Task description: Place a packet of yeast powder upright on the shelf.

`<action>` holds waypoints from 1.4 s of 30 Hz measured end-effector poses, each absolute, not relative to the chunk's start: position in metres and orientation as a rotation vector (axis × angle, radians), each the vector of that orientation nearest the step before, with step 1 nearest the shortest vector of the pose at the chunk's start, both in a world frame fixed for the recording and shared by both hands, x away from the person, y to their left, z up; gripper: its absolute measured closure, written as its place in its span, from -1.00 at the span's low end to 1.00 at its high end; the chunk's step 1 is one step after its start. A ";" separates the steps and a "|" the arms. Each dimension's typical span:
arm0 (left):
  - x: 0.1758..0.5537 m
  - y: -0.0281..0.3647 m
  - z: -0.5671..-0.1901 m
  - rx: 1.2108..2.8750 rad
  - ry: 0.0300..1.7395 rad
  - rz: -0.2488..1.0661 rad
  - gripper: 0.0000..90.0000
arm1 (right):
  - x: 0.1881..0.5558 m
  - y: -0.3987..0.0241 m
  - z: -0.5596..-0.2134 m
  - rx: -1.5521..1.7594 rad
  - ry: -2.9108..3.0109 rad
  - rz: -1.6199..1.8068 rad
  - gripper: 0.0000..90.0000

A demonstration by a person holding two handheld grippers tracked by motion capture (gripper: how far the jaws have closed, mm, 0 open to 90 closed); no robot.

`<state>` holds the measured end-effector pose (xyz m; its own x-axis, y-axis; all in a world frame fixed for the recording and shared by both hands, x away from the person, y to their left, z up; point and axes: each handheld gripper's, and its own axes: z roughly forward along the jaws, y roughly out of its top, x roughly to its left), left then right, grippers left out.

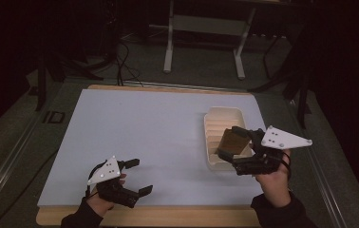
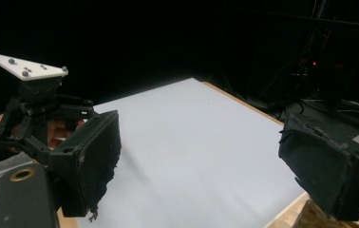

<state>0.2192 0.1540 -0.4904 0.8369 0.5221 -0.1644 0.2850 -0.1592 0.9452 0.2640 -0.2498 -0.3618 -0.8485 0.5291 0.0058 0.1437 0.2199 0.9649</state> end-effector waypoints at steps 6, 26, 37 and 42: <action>0.219 0.155 -0.490 1.754 0.621 0.235 -0.96 | 0.259 -0.244 -0.376 0.654 2.177 1.652 -0.70; 0.217 0.157 -0.492 1.758 0.620 0.232 -0.96 | 0.246 -0.232 -0.436 0.665 2.289 1.500 -0.70; 0.215 0.160 -0.492 1.755 0.617 0.240 -0.95 | 0.238 -0.240 -0.459 0.728 2.362 1.456 -0.75; 0.215 0.160 -0.492 1.753 0.620 0.236 -0.96 | 0.235 -0.243 -0.467 0.740 2.394 1.408 -0.75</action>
<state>0.2152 0.1602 -0.4924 0.8374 0.5218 -0.1630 0.2820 -0.1569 0.9465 0.2353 -0.2426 -0.4669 -0.8341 0.5509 0.0276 0.2919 0.3984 0.8696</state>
